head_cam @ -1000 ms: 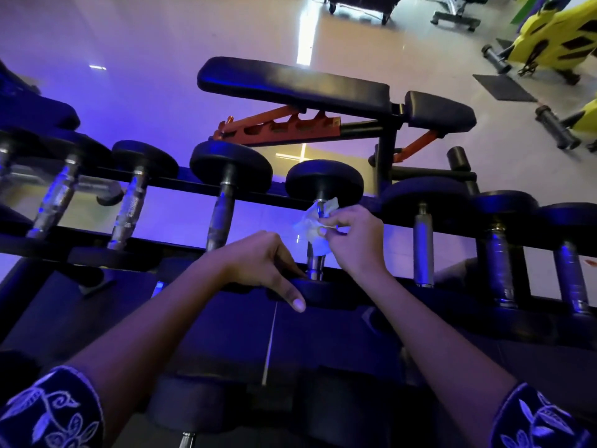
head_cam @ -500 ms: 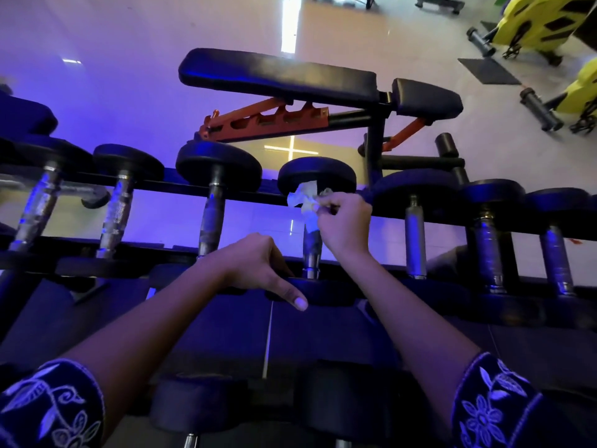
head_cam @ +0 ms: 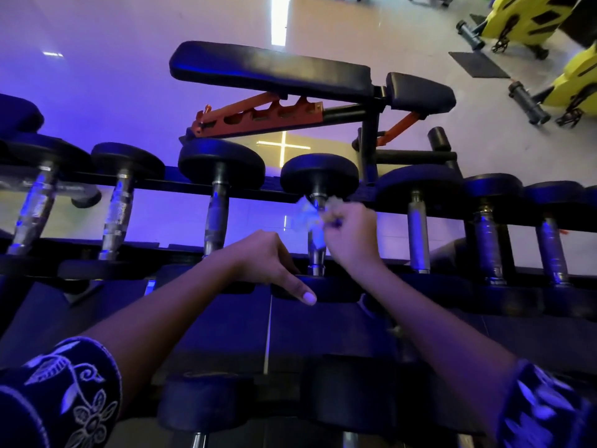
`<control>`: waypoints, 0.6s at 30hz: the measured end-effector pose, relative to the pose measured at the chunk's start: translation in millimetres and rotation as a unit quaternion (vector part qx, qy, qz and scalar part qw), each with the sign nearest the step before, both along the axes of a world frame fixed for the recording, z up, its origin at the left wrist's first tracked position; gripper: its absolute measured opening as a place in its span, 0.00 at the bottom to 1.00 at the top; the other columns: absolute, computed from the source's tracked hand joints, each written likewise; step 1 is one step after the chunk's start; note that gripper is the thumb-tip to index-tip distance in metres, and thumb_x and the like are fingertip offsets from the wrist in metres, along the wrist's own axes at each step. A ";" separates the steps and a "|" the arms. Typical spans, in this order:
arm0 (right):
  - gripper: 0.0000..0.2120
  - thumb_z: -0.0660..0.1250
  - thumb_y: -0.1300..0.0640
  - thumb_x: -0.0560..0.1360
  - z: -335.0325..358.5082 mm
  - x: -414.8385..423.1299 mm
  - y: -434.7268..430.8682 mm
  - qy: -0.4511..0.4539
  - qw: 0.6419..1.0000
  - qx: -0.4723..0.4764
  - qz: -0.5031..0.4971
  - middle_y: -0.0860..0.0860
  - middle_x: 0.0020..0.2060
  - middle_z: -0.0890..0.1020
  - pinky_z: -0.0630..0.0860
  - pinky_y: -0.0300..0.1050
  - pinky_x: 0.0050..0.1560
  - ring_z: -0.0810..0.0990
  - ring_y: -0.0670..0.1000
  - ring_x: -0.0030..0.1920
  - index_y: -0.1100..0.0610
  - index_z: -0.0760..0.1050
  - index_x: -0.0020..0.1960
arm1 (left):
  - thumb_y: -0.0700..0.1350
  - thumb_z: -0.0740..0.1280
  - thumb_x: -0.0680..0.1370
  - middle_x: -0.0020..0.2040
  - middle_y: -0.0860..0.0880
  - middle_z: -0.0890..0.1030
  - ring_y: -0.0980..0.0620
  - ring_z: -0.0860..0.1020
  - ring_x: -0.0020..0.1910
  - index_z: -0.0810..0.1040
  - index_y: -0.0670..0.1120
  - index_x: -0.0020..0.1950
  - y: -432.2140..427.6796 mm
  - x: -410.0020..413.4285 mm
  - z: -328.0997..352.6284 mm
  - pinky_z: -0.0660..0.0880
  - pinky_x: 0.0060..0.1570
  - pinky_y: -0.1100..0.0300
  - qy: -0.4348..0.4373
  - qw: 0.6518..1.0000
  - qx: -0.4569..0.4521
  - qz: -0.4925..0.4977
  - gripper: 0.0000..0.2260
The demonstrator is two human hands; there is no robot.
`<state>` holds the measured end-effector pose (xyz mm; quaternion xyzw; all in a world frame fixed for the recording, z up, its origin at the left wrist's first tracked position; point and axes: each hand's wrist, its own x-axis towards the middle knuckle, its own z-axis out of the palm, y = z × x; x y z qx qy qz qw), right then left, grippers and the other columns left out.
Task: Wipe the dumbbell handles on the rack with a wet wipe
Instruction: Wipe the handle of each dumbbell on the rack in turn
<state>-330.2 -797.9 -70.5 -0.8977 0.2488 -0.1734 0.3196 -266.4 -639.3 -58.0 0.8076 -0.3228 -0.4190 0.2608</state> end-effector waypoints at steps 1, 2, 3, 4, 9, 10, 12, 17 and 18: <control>0.07 0.67 0.68 0.68 -4.4 -14.6 2.9 0.013 1.000 -0.003 0.011 0.50 0.32 0.80 0.67 0.35 0.38 0.76 0.47 0.36 0.60 0.83 0.39 | 0.65 0.80 0.56 0.32 0.55 0.83 0.61 0.76 0.33 0.87 0.51 0.38 -0.1 0.7 0.0 0.70 0.34 0.64 0.006 1.000 -0.003 0.002 0.20; 0.06 0.69 0.68 0.68 -6.6 -25.5 4.2 0.025 1.000 0.011 0.014 0.48 0.32 0.80 0.68 0.34 0.36 0.76 0.46 0.36 0.59 0.83 0.39 | 0.64 0.80 0.57 0.33 0.52 0.83 0.60 0.74 0.32 0.87 0.50 0.38 -0.6 0.9 0.1 0.69 0.33 0.65 0.010 1.000 -0.007 0.002 0.20; 0.05 0.70 0.67 0.68 -7.6 -28.7 3.3 0.028 0.999 0.030 0.009 0.47 0.33 0.80 0.69 0.30 0.36 0.77 0.44 0.36 0.60 0.84 0.40 | 0.63 0.80 0.58 0.33 0.50 0.83 0.60 0.73 0.30 0.86 0.49 0.37 -0.8 0.9 0.4 0.67 0.31 0.66 0.014 1.000 -0.010 0.000 0.20; 0.05 0.71 0.67 0.68 -5.3 -24.6 1.4 0.023 0.999 0.047 -0.001 0.47 0.33 0.80 0.68 0.28 0.36 0.78 0.44 0.37 0.60 0.84 0.41 | 0.63 0.80 0.58 0.32 0.50 0.82 0.60 0.73 0.29 0.86 0.48 0.37 -1.1 0.6 1.2 0.67 0.29 0.68 0.016 1.000 -0.012 -0.003 0.20; 0.05 0.70 0.66 0.70 -0.4 23.9 -12.7 -0.039 0.986 0.143 -0.074 0.52 0.39 0.84 0.75 0.34 0.41 0.81 0.47 0.42 0.60 0.84 0.44 | 0.63 0.80 0.59 0.33 0.51 0.84 0.58 0.78 0.33 0.85 0.49 0.34 0.2 -0.2 2.0 0.72 0.34 0.64 0.015 1.000 -0.013 -0.018 0.19; 0.06 0.70 0.66 0.70 -4.4 25.0 -15.2 -0.040 0.981 0.169 -0.084 0.51 0.39 0.84 0.77 0.38 0.44 0.81 0.47 0.42 0.59 0.84 0.45 | 0.64 0.80 0.58 0.33 0.51 0.84 0.56 0.79 0.35 0.85 0.50 0.34 -0.1 -0.3 1.2 0.73 0.37 0.61 0.007 1.000 -0.013 -0.019 0.19; 0.07 0.68 0.65 0.70 -12.2 9.5 -13.2 -0.006 0.975 0.208 -0.081 0.50 0.36 0.82 0.77 0.43 0.44 0.80 0.48 0.40 0.56 0.84 0.41 | 0.65 0.79 0.57 0.33 0.52 0.84 0.56 0.79 0.36 0.85 0.51 0.33 -0.9 0.3 -0.9 0.74 0.38 0.59 -0.005 1.000 -0.015 -0.021 0.18; 0.10 0.57 0.67 0.71 -19.0 -5.0 -24.6 0.088 0.838 0.528 -0.107 0.60 0.41 0.76 0.73 0.45 0.38 0.76 0.56 0.37 0.61 0.76 0.46 | 0.67 0.78 0.55 0.33 0.54 0.84 0.57 0.81 0.39 0.87 0.51 0.39 -0.7 1.5 -3.3 0.76 0.40 0.58 -0.013 1.000 -0.020 -0.016 0.24; 0.11 0.55 0.67 0.72 -18.7 9.9 -32.5 0.064 0.807 0.574 -0.123 0.59 0.43 0.76 0.74 0.46 0.39 0.77 0.57 0.39 0.61 0.75 0.48 | 0.68 0.78 0.55 0.33 0.54 0.84 0.58 0.80 0.38 0.87 0.51 0.41 -0.6 0.9 -3.3 0.75 0.38 0.60 -0.014 1.000 -0.021 -0.017 0.25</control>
